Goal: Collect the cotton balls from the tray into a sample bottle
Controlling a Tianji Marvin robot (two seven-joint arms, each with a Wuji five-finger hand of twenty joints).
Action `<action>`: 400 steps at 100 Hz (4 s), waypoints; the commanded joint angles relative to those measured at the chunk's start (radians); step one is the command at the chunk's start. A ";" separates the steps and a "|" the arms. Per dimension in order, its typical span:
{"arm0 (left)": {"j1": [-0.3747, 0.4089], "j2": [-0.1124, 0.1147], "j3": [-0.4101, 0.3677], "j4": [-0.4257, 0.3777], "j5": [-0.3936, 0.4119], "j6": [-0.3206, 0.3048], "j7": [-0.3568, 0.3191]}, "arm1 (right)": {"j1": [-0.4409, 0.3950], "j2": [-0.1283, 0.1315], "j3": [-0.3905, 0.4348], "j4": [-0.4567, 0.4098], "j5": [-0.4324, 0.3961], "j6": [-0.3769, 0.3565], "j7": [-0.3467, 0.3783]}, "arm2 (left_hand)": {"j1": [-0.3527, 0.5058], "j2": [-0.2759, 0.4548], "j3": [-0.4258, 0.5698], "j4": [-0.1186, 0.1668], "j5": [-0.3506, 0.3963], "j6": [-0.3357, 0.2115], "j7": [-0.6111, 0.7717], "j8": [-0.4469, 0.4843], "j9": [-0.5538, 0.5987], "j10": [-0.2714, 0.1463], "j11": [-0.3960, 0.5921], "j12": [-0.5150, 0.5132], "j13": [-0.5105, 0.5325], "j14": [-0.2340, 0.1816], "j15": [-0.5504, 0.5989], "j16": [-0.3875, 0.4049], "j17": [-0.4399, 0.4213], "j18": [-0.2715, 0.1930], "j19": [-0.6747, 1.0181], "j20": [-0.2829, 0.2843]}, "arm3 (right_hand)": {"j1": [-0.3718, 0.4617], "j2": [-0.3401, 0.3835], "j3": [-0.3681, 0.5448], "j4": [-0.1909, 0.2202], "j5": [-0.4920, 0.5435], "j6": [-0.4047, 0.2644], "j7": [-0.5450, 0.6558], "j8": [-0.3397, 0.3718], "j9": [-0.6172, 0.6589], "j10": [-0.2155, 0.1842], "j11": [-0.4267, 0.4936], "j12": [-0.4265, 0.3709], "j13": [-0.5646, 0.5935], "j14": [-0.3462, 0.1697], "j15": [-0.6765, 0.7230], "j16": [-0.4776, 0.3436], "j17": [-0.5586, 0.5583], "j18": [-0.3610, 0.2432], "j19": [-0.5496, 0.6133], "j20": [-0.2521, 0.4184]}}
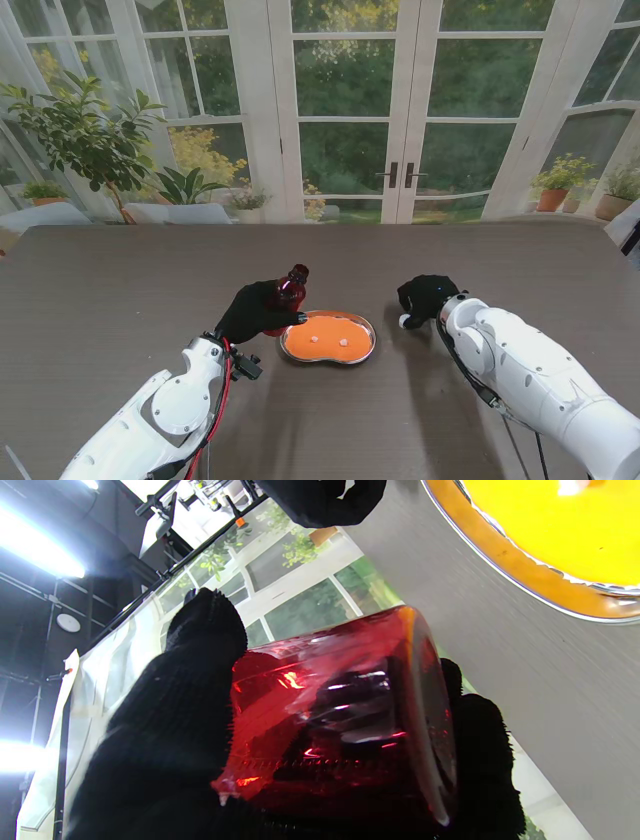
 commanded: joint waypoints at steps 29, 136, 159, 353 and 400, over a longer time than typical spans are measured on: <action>-0.002 -0.004 0.001 0.001 -0.002 -0.002 -0.020 | -0.092 0.004 0.136 -0.206 -0.059 0.024 0.001 | 0.168 0.287 0.140 0.025 0.159 -0.160 0.092 0.015 0.061 -0.061 0.002 0.015 0.014 0.045 0.005 -0.003 -0.046 -0.027 -0.023 -0.001 | -0.039 0.076 -0.012 0.043 -0.021 -0.021 -0.045 -0.044 -0.019 0.016 0.000 -0.025 -0.012 0.011 -0.020 -0.019 -0.006 -0.005 -0.008 -0.003; 0.015 -0.001 -0.024 -0.016 0.012 -0.003 -0.011 | -0.044 -0.119 -0.065 -0.187 0.108 -0.064 -0.190 | 0.167 0.287 0.141 0.024 0.158 -0.159 0.091 0.014 0.061 -0.058 0.004 0.015 0.017 0.048 0.008 -0.003 -0.041 -0.024 -0.020 0.000 | 0.098 -0.186 0.100 -0.026 0.208 -0.163 -0.017 -0.090 0.119 -0.010 0.053 0.070 0.078 -0.010 0.107 0.013 0.084 0.024 0.047 -0.005; 0.013 -0.001 -0.022 -0.015 0.009 -0.006 -0.011 | -0.007 -0.141 -0.129 -0.113 0.126 -0.082 -0.203 | 0.165 0.287 0.141 0.025 0.161 -0.160 0.091 0.014 0.063 -0.058 0.004 0.015 0.019 0.049 0.009 -0.002 -0.041 -0.023 -0.020 0.001 | 0.097 -0.178 0.097 0.006 0.203 -0.165 -0.036 -0.084 0.121 -0.009 0.054 0.071 0.077 -0.007 0.116 0.015 0.086 0.024 0.051 -0.005; 0.005 -0.003 -0.009 -0.010 -0.006 -0.008 -0.020 | 0.126 -0.265 -0.421 0.179 0.112 -0.081 -0.314 | 0.150 0.288 0.154 0.020 0.169 -0.157 0.086 0.015 0.069 -0.054 0.004 0.016 0.022 0.053 0.010 0.000 -0.038 -0.018 -0.019 0.003 | 0.071 -0.248 0.089 0.022 0.273 -0.135 -0.084 -0.054 0.171 -0.031 0.142 0.162 0.080 -0.027 0.268 0.058 0.128 0.029 0.102 0.005; 0.006 -0.002 -0.008 -0.010 -0.007 -0.008 -0.022 | 0.130 -0.276 -0.437 0.193 0.112 -0.084 -0.319 | 0.146 0.289 0.157 0.019 0.170 -0.156 0.084 0.015 0.071 -0.054 0.005 0.017 0.024 0.055 0.010 0.000 -0.037 -0.017 -0.019 0.003 | 0.080 -0.208 0.083 0.026 0.275 -0.111 -0.103 -0.066 0.191 -0.031 0.137 0.158 0.079 -0.023 0.294 0.063 0.137 0.030 0.110 0.003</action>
